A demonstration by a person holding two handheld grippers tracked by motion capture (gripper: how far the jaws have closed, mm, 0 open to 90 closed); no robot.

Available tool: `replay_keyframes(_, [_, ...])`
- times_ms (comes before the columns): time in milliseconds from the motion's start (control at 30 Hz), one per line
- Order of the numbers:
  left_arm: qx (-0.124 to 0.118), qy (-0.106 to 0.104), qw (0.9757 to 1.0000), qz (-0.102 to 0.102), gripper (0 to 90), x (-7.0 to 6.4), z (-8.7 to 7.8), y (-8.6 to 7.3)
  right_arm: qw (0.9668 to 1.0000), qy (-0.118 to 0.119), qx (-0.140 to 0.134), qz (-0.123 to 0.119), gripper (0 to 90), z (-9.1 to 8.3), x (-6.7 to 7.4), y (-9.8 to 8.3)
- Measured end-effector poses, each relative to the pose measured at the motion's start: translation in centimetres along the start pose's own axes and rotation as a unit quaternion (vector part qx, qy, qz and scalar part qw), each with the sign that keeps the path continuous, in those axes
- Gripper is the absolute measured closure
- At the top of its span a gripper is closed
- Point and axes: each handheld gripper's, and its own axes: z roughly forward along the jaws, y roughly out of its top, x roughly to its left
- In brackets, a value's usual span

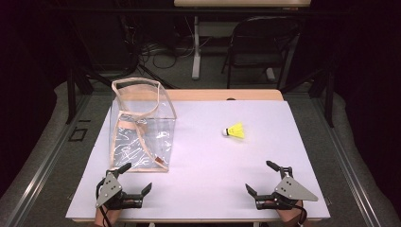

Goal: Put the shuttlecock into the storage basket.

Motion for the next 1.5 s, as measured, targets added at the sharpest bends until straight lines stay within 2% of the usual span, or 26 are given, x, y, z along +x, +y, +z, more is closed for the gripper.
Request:
replay_keyframes(667, [0.000, -0.006, 1.0000, 0.003, 0.0, 0.0, 0.3, 0.1, 0.9997, -0.001, 0.023, 0.012, 0.5, 1.0, -0.4, -0.2])
replay_keyframes(933, [0.001, -0.010, 0.9999, 0.004, 0.1, 0.1, 0.5, 0.1, 0.9986, 0.005, 0.047, 0.022, 0.4, 2.2, -0.6, -0.4])
replay_keyframes(1133, [0.002, -0.007, 1.0000, 0.001, 0.1, 0.1, 0.5, 0.1, 0.9983, 0.003, 0.053, 0.026, 0.5, 2.8, -0.8, -0.3])
replay_keyframes(1267, [0.004, -0.013, 0.9999, 0.003, 0.1, 0.0, 0.7, 0.1, 0.9976, 0.003, 0.064, 0.027, 0.6, 3.6, -1.0, -0.3])
replay_keyframes(1300, [0.004, -0.014, 0.9999, 0.005, 0.1, -0.1, 0.7, 0.1, 0.9969, -0.003, 0.074, 0.026, 0.5, 4.0, -1.1, -0.3])
replay_keyframes(1500, [0.005, -0.015, 0.9998, 0.009, 0.1, -0.1, 0.7, 0.1, 0.9948, -0.003, 0.095, 0.037, 0.0, 5.0, -1.6, -0.4])
